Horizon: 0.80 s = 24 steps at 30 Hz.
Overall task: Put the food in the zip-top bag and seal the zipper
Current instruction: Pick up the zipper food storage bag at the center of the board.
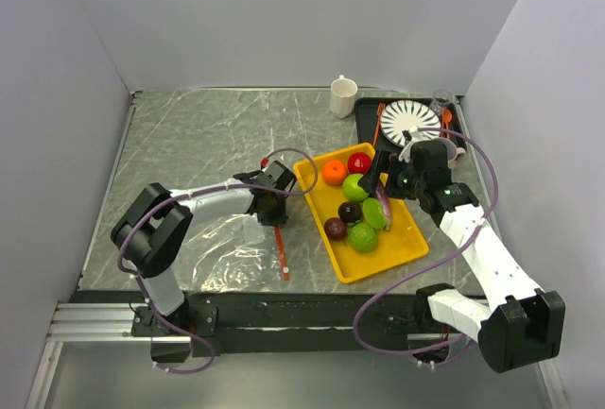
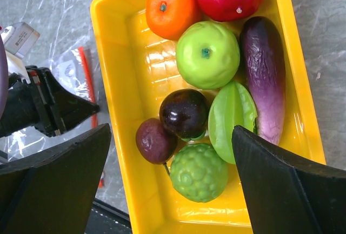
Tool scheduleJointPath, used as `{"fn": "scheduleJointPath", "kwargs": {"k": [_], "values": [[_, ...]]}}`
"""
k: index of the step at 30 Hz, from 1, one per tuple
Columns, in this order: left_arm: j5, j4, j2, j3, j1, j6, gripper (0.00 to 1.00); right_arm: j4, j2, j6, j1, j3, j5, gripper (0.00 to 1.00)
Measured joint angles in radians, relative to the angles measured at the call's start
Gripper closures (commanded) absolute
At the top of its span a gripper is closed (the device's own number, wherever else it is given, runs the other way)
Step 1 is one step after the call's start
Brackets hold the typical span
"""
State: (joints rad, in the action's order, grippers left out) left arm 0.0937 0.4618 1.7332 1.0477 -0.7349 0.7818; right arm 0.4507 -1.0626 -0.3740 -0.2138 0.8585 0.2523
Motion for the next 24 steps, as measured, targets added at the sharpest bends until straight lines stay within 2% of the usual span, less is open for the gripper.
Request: {"fn": "scheduleJointPath", "kwargs": {"k": [2, 4, 8, 12, 20, 24], "values": [[-0.005, 0.001, -0.001, 0.004, -0.002, 0.002, 0.45, 0.001, 0.0, 0.0, 0.0, 0.0, 0.0, 0.0], [0.001, 0.016, -0.003, 0.01, -0.006, 0.001, 0.43, 0.002, 0.0, 0.0, 0.0, 0.0, 0.0, 0.0], [0.022, 0.072, -0.024, 0.031, -0.016, 0.001, 0.51, 0.002, 0.0, -0.003, 0.0, 0.0, 0.003, 0.0], [0.064, 0.124, -0.035, 0.072, -0.026, 0.012, 0.5, 0.002, 0.0, -0.003, 0.0, 0.0, 0.006, 0.0], [0.14, 0.211, -0.058, 0.077, -0.051, 0.065, 0.59, -0.001, 0.007, -0.003, 0.0, -0.014, 0.019, 0.0], [0.165, 0.226, -0.047, 0.068, -0.06, 0.096, 0.59, -0.001, 0.008, 0.001, 0.0, -0.016, 0.022, 0.0]]}}
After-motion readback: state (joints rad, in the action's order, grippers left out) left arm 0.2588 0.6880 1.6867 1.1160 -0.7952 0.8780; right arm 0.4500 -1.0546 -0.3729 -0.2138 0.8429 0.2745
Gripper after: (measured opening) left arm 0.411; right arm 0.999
